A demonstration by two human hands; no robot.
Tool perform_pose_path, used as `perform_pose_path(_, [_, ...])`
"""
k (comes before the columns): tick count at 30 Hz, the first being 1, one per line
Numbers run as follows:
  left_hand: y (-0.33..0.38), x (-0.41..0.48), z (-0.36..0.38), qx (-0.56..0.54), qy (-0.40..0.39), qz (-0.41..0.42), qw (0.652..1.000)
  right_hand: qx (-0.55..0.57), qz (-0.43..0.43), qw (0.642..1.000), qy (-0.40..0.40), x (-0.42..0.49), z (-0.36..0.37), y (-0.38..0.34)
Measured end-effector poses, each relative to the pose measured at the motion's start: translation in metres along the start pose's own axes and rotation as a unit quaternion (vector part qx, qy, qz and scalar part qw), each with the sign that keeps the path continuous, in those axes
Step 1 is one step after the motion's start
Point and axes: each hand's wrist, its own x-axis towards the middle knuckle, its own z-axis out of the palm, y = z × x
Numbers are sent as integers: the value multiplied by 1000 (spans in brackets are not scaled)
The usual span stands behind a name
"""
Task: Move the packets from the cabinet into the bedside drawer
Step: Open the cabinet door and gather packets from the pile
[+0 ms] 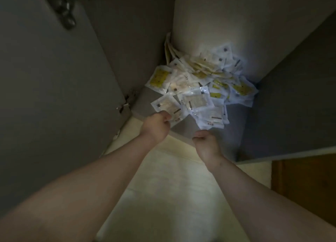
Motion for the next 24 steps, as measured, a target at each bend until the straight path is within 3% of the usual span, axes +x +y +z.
perform_pose_path(3, [-23,36,40,39,1,55,998,-87,-32,994,57,42,17,27])
perform_pose_path(7, [-46,82,74,77,74,149,983,-258,-95,947,167,89,32,46])
perform_pose_path(9, [-50,108,87,130,52,166,976,-296,-96,933,179,113,29,48])
perform_pose_path(13, [-57,147,100,189,-51,116,974,-284,-81,939,179,150,27,46])
perform_pose_path(17, [-67,142,111,267,-103,104,953,-315,-56,934,158,152,28,68])
perform_pose_path(20, [-65,131,114,309,-85,121,940,-307,-37,941,138,157,8,63])
perform_pose_path(24, [-70,134,115,338,15,154,928,-335,-67,937,74,165,5,61])
